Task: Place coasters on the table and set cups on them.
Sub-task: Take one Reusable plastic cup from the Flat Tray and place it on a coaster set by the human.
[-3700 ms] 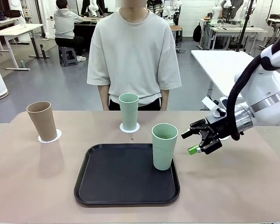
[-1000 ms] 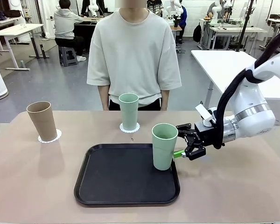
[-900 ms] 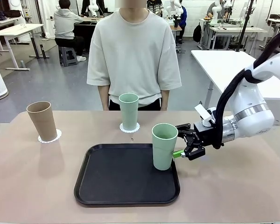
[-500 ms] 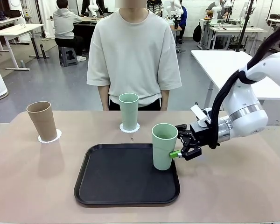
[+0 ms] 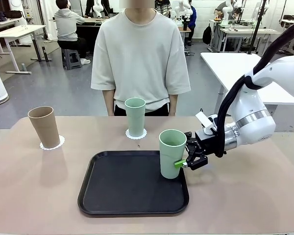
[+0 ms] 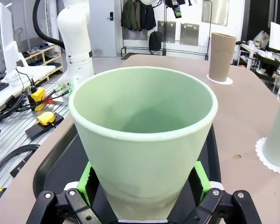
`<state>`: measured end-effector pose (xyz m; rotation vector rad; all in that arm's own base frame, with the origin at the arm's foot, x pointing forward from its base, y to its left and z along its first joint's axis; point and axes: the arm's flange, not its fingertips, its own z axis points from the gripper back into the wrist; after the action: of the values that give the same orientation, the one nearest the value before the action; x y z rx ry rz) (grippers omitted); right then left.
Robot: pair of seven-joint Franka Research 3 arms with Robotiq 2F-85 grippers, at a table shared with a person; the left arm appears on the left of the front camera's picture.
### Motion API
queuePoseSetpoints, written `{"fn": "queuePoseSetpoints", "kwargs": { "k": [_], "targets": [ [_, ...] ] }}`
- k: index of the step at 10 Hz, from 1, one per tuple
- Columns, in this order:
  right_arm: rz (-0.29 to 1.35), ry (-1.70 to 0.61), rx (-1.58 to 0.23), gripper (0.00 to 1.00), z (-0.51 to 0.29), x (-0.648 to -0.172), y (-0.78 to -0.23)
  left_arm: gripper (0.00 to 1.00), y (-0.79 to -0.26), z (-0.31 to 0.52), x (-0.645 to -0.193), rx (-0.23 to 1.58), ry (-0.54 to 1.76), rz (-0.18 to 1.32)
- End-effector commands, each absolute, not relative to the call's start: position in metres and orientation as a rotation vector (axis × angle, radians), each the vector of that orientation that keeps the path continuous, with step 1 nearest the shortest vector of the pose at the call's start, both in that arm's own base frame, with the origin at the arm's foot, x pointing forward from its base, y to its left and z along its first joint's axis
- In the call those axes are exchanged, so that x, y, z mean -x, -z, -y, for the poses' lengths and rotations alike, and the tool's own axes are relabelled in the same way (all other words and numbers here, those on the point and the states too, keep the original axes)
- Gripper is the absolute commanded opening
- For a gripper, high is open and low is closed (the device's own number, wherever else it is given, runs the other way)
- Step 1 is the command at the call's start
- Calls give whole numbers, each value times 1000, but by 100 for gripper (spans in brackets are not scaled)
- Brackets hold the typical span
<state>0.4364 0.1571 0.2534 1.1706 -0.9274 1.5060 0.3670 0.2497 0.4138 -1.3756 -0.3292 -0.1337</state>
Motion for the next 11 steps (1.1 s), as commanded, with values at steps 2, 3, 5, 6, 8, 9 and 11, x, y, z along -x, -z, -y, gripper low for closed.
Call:
{"fn": "queuePoseSetpoints", "kwargs": {
  "k": [2,3,5,6,8,9,11],
  "targets": [
    [933,-1478,-1193,100,-167,-444,-253,100,-416,-250,-367,1375,123,331],
    [935,-1483,-1201,100,-169,-443,-254,100,-416,-250,-367,1375,123,331],
    [931,-1514,-1214,96,-172,-443,-253,100,-416,-250,-367,1375,123,331],
    [930,-1513,-1217,41,-172,-443,-253,100,-416,-250,-367,1375,123,331],
    [934,-1507,-1225,0,-172,-443,-253,100,-416,-250,-367,1375,123,331],
    [931,-1505,-1225,0,-172,-444,-252,100,-416,-250,-367,1375,123,331],
    [933,-1505,-1223,26,-172,-443,-252,100,-416,-250,-367,1375,123,331]
  ]
}}
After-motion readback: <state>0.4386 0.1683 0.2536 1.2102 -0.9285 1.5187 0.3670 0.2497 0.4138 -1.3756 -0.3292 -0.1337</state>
